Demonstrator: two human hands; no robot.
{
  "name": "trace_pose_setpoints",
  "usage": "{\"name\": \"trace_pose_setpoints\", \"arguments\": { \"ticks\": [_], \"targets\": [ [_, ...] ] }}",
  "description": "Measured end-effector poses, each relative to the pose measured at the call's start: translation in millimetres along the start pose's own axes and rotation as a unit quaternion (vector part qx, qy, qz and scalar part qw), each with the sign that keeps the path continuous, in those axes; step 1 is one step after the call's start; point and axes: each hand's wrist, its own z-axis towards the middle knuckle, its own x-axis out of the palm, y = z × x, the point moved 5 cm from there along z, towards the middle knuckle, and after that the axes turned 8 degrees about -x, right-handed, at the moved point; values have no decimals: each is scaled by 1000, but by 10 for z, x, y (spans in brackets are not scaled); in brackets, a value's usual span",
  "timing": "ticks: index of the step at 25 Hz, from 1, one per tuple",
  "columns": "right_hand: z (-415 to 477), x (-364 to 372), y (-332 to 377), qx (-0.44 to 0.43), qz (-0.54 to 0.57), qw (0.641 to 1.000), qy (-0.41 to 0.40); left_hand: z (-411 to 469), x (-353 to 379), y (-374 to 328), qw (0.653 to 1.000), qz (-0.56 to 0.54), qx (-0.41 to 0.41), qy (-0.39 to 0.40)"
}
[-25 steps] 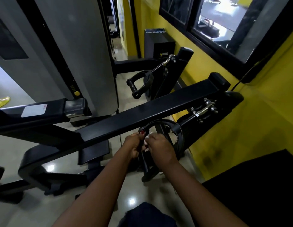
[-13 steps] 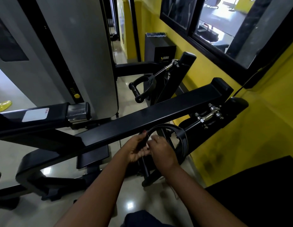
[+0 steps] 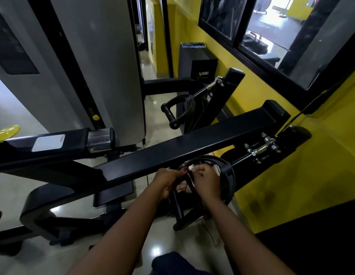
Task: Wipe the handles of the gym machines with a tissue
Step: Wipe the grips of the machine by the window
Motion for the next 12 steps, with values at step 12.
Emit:
{"name": "trace_pose_setpoints", "arguments": {
  "ticks": [12],
  "targets": [
    [11, -17, 60, -41, 100, 994, -6, 68, 15, -101, 996, 13, 59, -67]
  ]
}}
